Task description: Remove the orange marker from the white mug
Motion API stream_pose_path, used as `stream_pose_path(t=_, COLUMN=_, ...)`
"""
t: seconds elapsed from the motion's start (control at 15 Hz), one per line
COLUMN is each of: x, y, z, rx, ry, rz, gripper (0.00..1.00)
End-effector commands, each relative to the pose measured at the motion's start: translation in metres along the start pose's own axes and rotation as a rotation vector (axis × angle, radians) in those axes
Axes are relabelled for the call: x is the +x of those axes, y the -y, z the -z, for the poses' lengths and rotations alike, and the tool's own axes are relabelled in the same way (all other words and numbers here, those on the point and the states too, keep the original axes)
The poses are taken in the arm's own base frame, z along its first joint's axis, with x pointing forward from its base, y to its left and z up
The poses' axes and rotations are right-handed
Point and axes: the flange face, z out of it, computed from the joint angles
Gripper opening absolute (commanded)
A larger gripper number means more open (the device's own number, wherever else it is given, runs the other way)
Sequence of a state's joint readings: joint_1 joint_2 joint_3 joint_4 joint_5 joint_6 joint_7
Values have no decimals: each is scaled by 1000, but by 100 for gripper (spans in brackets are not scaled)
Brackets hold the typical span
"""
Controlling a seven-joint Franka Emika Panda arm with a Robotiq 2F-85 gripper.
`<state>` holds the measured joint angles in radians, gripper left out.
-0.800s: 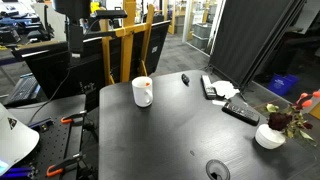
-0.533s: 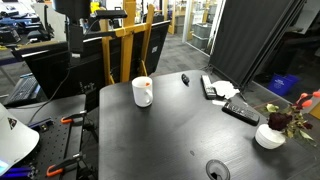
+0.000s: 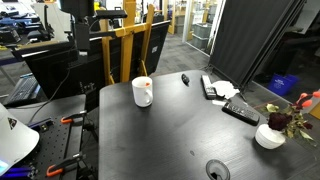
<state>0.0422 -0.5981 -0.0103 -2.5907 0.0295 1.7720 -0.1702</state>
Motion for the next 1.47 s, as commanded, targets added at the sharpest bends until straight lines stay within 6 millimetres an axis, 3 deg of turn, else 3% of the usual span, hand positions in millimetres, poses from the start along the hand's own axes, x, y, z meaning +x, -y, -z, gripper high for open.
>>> stream_pose_path(t=0.0, x=10, y=17, z=8, rx=-6, ry=-149, rz=-35, gripper=100)
stream_pose_path(t=0.53, x=29, y=53, z=14, rx=-119, ry=-424, rz=-309, gripper=100)
stream_pose_path(t=1.07, x=56, y=59, z=-4, rx=-183, ry=-590, rz=-685, gripper=100)
stream_pose_path(t=1.33, x=77, y=63, z=-31, rx=-232, ry=-579, rz=-785, gripper=100)
stream_pose_path(t=1.4, x=63, y=63, z=-20, rx=-233, ry=-577, rz=-757, gripper=100)
